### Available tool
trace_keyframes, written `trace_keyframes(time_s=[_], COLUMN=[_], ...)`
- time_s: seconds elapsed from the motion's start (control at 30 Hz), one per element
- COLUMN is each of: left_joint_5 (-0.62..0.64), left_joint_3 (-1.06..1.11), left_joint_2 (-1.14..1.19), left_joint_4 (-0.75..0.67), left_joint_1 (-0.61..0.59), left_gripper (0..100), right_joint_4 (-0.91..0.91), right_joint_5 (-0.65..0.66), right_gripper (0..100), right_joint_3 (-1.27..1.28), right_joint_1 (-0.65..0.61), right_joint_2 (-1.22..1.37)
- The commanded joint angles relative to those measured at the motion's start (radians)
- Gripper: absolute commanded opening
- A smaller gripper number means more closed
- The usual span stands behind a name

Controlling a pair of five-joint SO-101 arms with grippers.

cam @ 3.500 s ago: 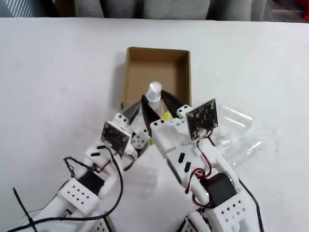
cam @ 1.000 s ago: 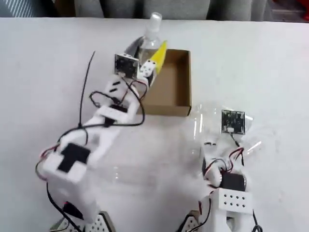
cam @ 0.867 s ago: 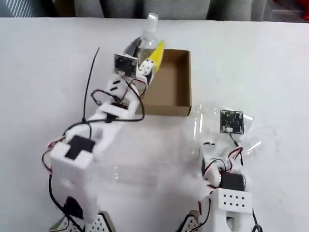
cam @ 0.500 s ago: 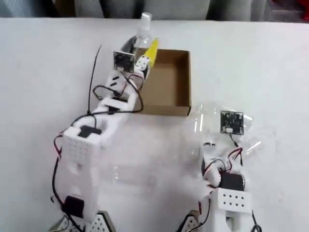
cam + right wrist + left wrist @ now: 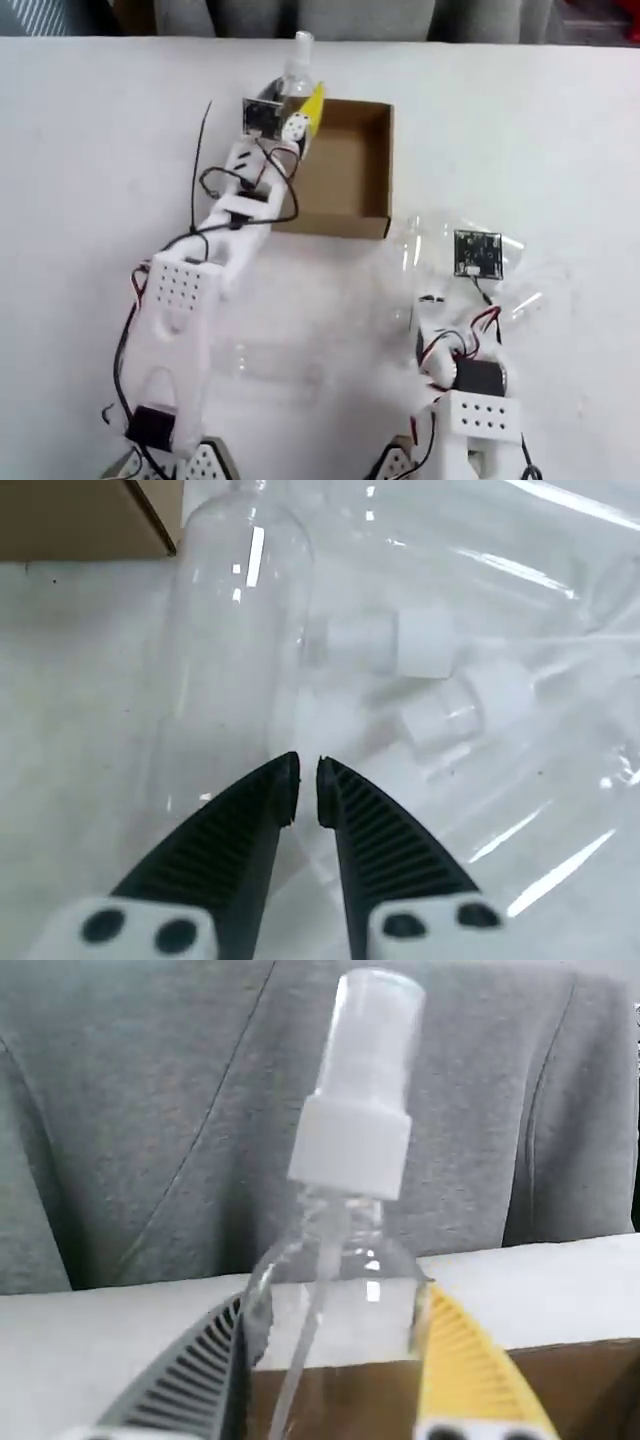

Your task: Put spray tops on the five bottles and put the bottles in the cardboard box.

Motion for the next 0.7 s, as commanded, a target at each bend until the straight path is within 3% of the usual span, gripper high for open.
trace_keyframes(time_s=[0.0, 0.13, 0.4, 0.67], left_joint_5=[0.014, 0.014, 0.018, 0.018], left_joint_3=[-0.087, -0.084, -0.044, 0.115], left_joint_2=[-0.010, -0.012, -0.047, -0.189], left_joint_4=[0.032, 0.034, 0.201, 0.252], left_joint_1=[-0.019, -0.024, -0.022, -0.045], left_gripper=[2, 5, 29, 30], right_joint_4=[-0.018, -0.018, -0.018, -0.018], right_joint_5=[0.011, 0.011, 0.012, 0.012], right_gripper=[2.0, 2.0, 2.1, 2.1], right_joint_3=[-0.008, -0.008, -0.008, -0.008], right_joint_1=[-0.001, -0.001, -0.001, -0.001], right_joint_2=[-0.008, -0.008, -0.008, -0.008])
